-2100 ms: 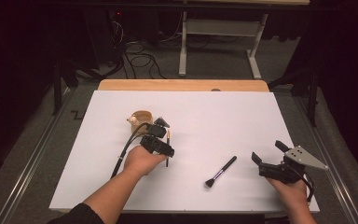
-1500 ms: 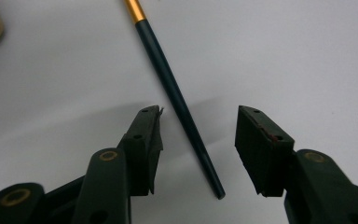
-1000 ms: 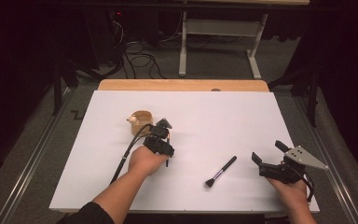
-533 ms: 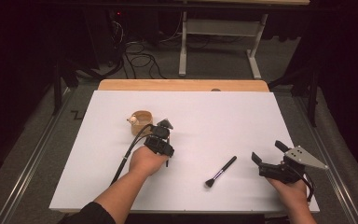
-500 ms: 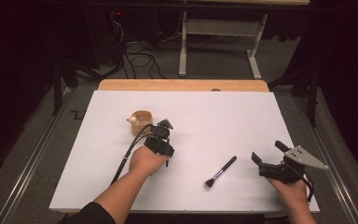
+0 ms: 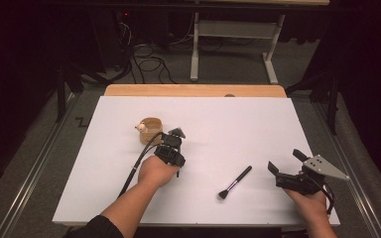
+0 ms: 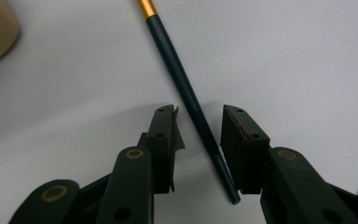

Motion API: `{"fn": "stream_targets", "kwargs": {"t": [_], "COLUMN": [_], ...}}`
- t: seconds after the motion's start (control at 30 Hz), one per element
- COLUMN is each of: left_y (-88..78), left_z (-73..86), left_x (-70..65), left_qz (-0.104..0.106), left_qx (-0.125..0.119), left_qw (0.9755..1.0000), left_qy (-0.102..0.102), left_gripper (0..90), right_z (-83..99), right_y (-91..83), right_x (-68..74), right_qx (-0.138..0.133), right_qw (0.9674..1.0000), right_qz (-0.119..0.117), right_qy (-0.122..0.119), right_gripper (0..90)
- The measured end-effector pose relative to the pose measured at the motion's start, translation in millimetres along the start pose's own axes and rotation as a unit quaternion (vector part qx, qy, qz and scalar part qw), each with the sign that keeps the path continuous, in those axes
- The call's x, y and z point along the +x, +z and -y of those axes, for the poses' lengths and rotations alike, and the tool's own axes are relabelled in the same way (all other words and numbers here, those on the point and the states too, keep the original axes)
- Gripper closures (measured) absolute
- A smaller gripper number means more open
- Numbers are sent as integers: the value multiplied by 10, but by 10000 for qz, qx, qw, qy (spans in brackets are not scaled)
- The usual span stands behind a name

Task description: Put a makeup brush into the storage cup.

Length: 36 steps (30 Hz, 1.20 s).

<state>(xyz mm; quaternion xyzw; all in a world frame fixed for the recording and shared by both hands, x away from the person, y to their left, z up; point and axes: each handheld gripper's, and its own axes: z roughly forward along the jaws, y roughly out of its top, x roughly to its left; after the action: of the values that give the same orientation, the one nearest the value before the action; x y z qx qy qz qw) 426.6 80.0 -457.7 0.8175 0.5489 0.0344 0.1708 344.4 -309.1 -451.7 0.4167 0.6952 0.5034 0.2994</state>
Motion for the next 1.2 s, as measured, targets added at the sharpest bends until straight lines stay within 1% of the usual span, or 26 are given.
{"fn": "stream_targets", "kwargs": {"t": [0.17,0.33,0.5,0.67,0.93,1.07,1.2], "left_y": [2,10,9,5,1,1,0], "left_z": [2,15,20,21,23,25,25], "left_x": [-8,-60,-60,-39,-15,5,14], "left_qz": [-57,-228,-237,-243,-243,-219,-206], "left_qx": [3,-21,-33,-36,-42,-62,-56], "left_qw": [10000,9995,9995,9994,9993,9993,9993], "left_qy": [47,196,219,232,297,294,296], "left_gripper": [675,673,679,726,765,800,807], "right_z": [0,-1,-1,2,2,3,4], "right_y": [-2,-2,-1,-3,-9,-10,-11], "right_x": [-5,-6,-5,-13,-18,-21,-23], "right_qx": [-8,-12,-11,-13,-20,-20,-21], "right_qw": [10000,10000,10000,10000,10000,10000,10000], "right_qz": [6,2,0,-2,-5,-7,0], "right_qy": [12,14,13,30,60,70,72], "right_gripper": [7,7,7,7,7,7,7]}}
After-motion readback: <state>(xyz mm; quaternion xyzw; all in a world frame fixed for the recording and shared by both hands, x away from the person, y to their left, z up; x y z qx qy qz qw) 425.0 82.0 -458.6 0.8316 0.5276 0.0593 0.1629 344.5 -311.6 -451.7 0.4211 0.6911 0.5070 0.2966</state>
